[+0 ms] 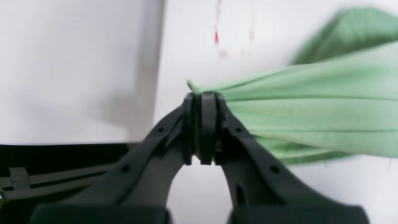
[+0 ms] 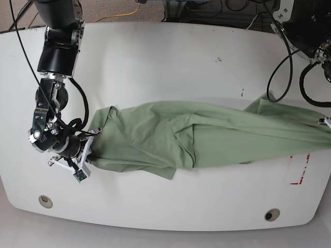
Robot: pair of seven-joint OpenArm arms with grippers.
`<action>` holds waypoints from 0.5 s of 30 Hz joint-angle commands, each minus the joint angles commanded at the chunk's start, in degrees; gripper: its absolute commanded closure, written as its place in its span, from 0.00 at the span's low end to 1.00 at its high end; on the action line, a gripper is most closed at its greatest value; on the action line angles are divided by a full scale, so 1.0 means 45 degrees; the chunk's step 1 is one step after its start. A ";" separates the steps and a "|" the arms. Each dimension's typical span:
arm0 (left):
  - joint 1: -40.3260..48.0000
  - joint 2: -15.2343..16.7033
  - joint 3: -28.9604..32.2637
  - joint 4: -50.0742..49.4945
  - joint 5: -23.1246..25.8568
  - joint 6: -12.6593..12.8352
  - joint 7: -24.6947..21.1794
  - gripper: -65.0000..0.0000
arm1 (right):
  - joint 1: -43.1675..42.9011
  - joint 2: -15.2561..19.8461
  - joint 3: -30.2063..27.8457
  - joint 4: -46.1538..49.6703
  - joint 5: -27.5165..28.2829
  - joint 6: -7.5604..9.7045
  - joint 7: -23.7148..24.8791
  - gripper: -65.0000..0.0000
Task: Layout the t-shirt on the table in an organized manner, then fold the t-shirt properly
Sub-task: 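Pull the held hem with the right gripper away from the left gripper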
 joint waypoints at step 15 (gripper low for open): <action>-0.0625 0.0313 0.0938 -0.0039 0.0020 0.0000 0.0000 1.00 | 0.1211 0.0762 -0.0039 -0.2168 -0.0020 0.0020 0.0879 0.99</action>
